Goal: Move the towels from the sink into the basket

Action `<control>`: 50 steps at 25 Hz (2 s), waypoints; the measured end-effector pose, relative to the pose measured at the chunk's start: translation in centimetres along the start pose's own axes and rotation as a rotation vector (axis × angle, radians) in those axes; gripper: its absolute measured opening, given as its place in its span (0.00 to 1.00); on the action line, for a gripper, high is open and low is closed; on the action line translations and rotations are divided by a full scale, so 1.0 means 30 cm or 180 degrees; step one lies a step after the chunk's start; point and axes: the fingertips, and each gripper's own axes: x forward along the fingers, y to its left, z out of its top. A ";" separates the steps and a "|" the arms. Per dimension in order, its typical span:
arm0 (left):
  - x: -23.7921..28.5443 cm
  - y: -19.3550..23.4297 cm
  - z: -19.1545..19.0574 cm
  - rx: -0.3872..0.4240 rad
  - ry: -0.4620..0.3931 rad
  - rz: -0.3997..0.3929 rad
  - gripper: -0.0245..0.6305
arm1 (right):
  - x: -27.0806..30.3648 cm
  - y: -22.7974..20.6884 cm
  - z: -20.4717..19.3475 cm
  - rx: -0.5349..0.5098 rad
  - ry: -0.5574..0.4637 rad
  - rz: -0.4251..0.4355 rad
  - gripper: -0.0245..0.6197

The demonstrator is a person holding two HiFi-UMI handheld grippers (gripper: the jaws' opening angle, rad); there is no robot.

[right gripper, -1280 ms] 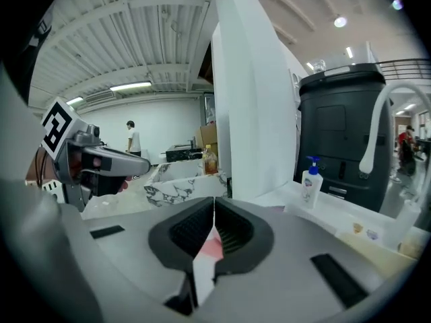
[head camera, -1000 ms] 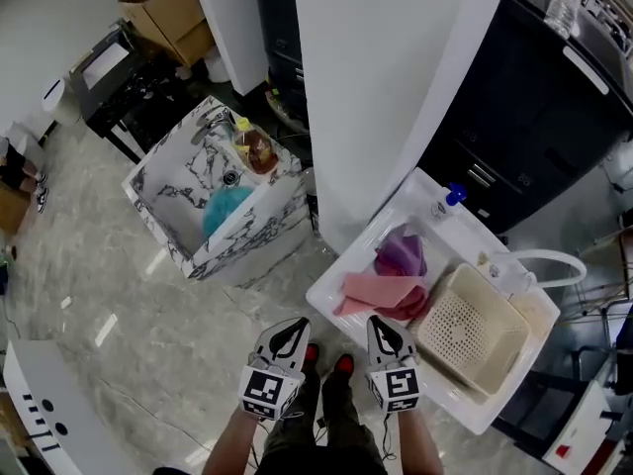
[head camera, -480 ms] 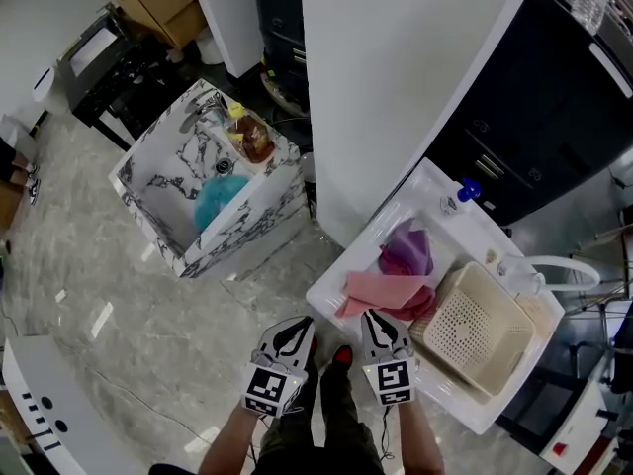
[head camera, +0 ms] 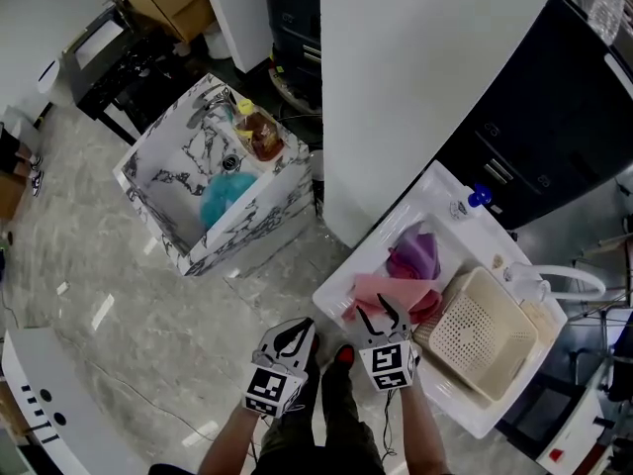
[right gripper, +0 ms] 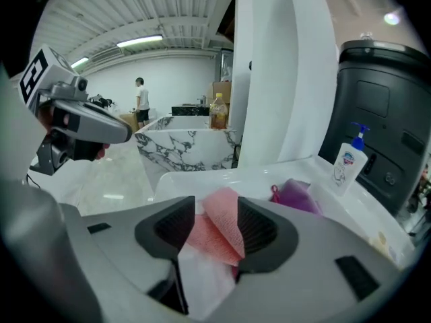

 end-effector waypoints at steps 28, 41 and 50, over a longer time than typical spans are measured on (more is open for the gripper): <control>0.005 0.061 0.000 -0.0032 0.0025 -0.0024 0.06 | 0.042 -0.055 -0.022 -0.0001 0.0222 -0.0473 0.10; -0.054 0.019 0.132 0.0198 -0.0183 -0.0107 0.06 | -0.143 -0.123 0.122 0.0352 -0.0299 -0.0767 0.09; -0.109 -0.061 0.272 0.0379 -0.0401 -0.0264 0.06 | -0.334 -0.176 0.234 0.0497 -0.0648 -0.1041 0.09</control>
